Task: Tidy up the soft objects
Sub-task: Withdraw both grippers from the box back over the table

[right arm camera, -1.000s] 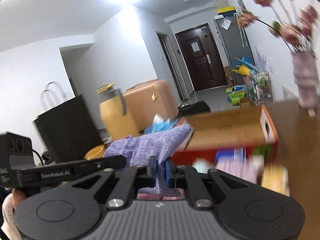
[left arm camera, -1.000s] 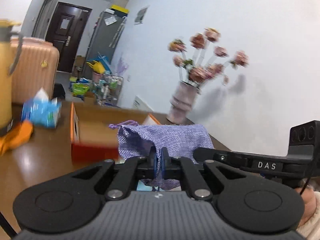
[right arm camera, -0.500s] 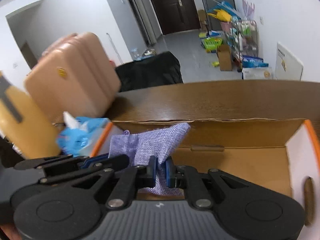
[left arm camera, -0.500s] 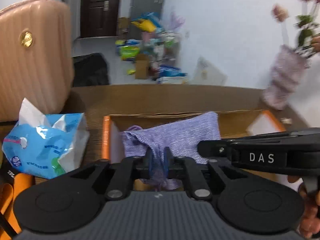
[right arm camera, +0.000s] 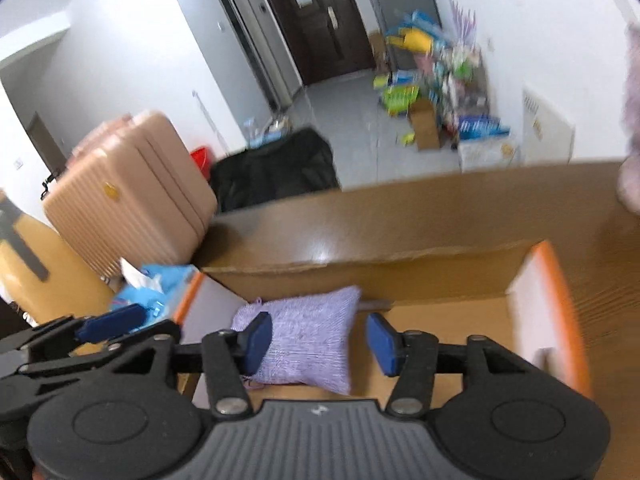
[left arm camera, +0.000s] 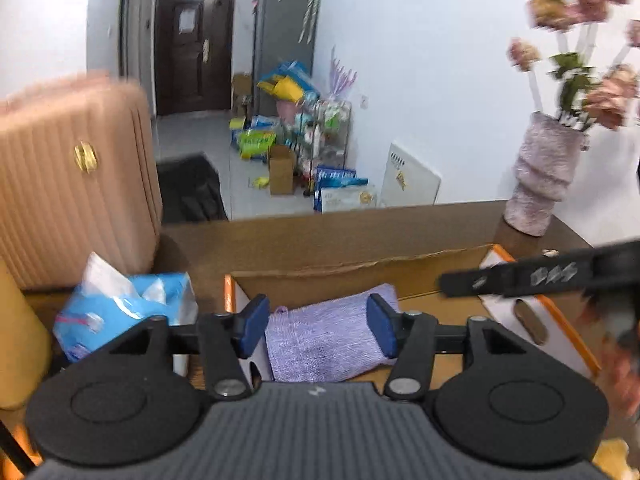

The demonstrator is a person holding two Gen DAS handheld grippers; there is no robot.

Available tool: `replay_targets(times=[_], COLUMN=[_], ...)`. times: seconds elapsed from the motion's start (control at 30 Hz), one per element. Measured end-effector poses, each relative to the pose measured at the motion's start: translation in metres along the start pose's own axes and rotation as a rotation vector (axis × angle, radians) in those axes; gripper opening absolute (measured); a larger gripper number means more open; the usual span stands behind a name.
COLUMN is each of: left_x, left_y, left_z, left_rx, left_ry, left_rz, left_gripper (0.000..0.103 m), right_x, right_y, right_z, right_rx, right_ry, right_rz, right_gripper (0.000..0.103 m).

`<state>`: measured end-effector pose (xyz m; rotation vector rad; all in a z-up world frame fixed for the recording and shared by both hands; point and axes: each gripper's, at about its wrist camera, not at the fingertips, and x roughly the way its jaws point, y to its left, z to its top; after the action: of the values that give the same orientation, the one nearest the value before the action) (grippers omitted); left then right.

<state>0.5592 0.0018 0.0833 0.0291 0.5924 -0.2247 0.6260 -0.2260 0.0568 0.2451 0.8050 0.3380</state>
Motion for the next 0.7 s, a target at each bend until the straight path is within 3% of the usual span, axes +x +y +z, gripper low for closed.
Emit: replay_targets(times=[0.17,0.33,0.43,0.57,0.63,0.7], left_x=[-0.086,-0.149,-0.177,-0.221,-0.243,-0.265], left_y=[-0.005,-0.010,-0.019,-0.031,-0.040,-0.049], left_z=[0.009,0.005,-0.003,-0.034,-0.060,-0.090], left_rx=[0.043,0.018,0.020,0.016,0.036,0.056], left_ry=[-0.089,-0.115,-0.132,-0.208,-0.246,-0.283], left_rz=[0.036,0.051,0.060,0.073,0.083,0.083], left_gripper=[0.074,0.074,0.074,0.076,0.076,0.078], right_x=[-0.104,-0.177,-0.207,-0.249,-0.270,-0.288], right_y=[-0.009,-0.022,-0.021,0.006,0.024,0.039], right_z=[-0.007,-0.028,-0.047,-0.095,-0.130,-0.163], right_rx=[-0.069,-0.082,-0.074,-0.188,-0.279,-0.344], right_ry=[-0.102,-0.169,-0.189,-0.279,-0.345,-0.386], right_rz=[-0.059,-0.127,-0.119,-0.152,-0.161,-0.168], right_gripper=[0.069,0.074,0.074,0.078,0.086,0.087])
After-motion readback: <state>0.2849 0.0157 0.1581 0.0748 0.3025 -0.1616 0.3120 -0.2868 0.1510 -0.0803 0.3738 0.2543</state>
